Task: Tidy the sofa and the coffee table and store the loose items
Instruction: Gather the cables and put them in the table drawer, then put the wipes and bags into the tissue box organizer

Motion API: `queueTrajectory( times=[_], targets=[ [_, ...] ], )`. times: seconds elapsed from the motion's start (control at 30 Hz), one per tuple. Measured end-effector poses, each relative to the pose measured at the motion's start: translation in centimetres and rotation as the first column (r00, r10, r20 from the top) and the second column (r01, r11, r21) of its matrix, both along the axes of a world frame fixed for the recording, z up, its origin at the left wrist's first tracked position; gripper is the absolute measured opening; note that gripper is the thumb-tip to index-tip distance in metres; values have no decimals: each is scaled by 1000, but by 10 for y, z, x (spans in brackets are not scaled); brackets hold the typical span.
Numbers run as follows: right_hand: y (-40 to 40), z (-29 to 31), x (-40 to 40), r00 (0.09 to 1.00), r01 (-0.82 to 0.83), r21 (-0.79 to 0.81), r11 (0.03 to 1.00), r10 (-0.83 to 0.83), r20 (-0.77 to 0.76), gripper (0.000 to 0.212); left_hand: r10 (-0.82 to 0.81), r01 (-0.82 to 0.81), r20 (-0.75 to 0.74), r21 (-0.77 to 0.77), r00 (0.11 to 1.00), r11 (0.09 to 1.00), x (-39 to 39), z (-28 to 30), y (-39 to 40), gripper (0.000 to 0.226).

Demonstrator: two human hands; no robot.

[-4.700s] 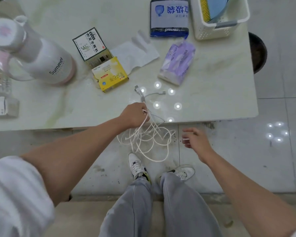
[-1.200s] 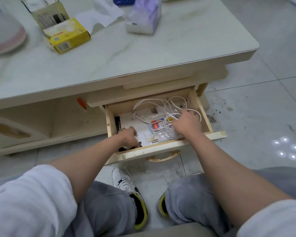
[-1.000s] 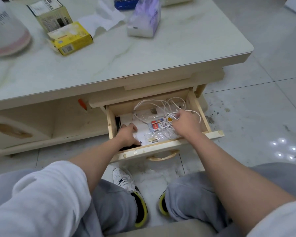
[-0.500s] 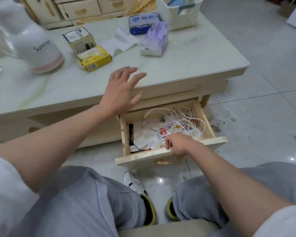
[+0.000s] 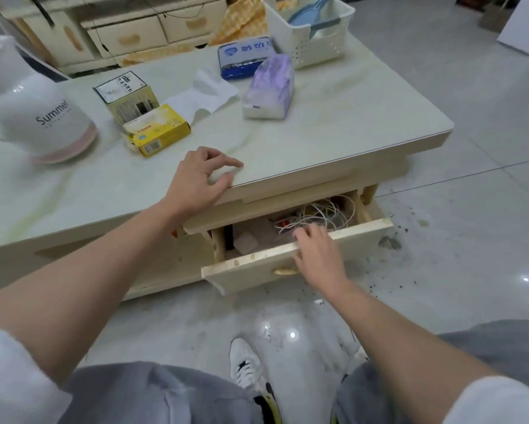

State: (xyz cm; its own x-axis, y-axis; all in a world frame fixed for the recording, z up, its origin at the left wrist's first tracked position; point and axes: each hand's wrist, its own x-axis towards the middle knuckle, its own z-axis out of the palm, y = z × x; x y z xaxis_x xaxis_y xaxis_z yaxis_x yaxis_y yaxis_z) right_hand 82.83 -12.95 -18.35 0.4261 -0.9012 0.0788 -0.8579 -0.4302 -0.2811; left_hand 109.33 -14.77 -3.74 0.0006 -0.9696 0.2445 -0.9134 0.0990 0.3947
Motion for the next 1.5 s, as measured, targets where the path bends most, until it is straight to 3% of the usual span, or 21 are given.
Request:
queueTrajectory(
  times=[0.1, 0.2, 0.33, 0.57, 0.63, 0.7, 0.77, 0.8, 0.87, 0.9, 0.97, 1.07, 1.13, 1.27, 1.4, 1.5],
  targets=[
    [-15, -9, 11, 984, -57, -159, 986, 28, -178, 90, 3, -3, -28, 1, 1000, 1000, 2, -2, -1, 28],
    [-40, -13, 24, 956, -194, -261, 946, 123, -267, 107, 14, -14, -23, -8, 1000, 1000, 2, -3, -1, 27],
    [-67, -15, 30, 936, -194, -234, 953, 109, -334, 97, 1, -1, -20, -23, 1000, 1000, 0, -3, 0, 26],
    [-78, -25, 44, 985, -81, -378, 922, 15, -174, 67, -8, 7, -29, -23, 1000, 1000, 1, -4, -1, 26],
    [-76, -2, 51, 983, -63, -308, 949, 5, -186, 54, -1, 1, -49, 11, 999, 1000, 0, -4, -1, 27],
    [-66, 28, 54, 959, -49, -117, 992, 14, -283, 57, 16, -13, -71, 47, 997, 999, -4, 3, 1, 28],
    [-58, 58, 54, 921, -118, 97, 988, 145, -361, 54, 35, -29, -79, 86, 996, 996, -7, 11, 5, 30],
    [-59, 77, 53, 893, -195, 242, 951, 274, -357, 48, 41, -32, -82, 111, 996, 993, -8, 13, 5, 31],
    [-62, 126, 46, 885, -336, 398, 854, 431, -177, 29, 42, -28, -87, 157, 995, 987, -12, 22, 6, 32],
    [-65, 149, 43, 907, -371, 353, 859, 416, -60, 20, 42, -26, -84, 179, 996, 984, -13, 27, 5, 31],
    [-78, 183, 37, 945, -316, 96, 944, 305, 114, 16, 44, -31, -61, 197, 997, 980, -13, 37, -1, 31],
    [-107, 200, 36, 958, -159, -118, 980, 182, 224, 14, 53, -51, -21, 90, 998, 995, -9, 41, -18, 28],
    [-128, 195, 44, 949, -117, -220, 968, 174, 263, 19, 67, -67, -15, -63, 998, 996, -5, 40, -31, 23],
    [-200, 199, 89, 891, -62, -530, 846, 285, 352, 33, 21, -15, 16, -298, 1000, 954, 14, 40, -91, 18],
    [-259, 216, 142, 872, -91, -444, 892, 286, 397, 40, 9, -3, 16, -310, 1000, 951, 27, 39, -129, 19],
    [-261, 209, 155, 943, -152, -297, 943, 228, 243, 53, 126, -139, -75, -213, 989, 967, 32, 43, -136, 20]
  ],
)
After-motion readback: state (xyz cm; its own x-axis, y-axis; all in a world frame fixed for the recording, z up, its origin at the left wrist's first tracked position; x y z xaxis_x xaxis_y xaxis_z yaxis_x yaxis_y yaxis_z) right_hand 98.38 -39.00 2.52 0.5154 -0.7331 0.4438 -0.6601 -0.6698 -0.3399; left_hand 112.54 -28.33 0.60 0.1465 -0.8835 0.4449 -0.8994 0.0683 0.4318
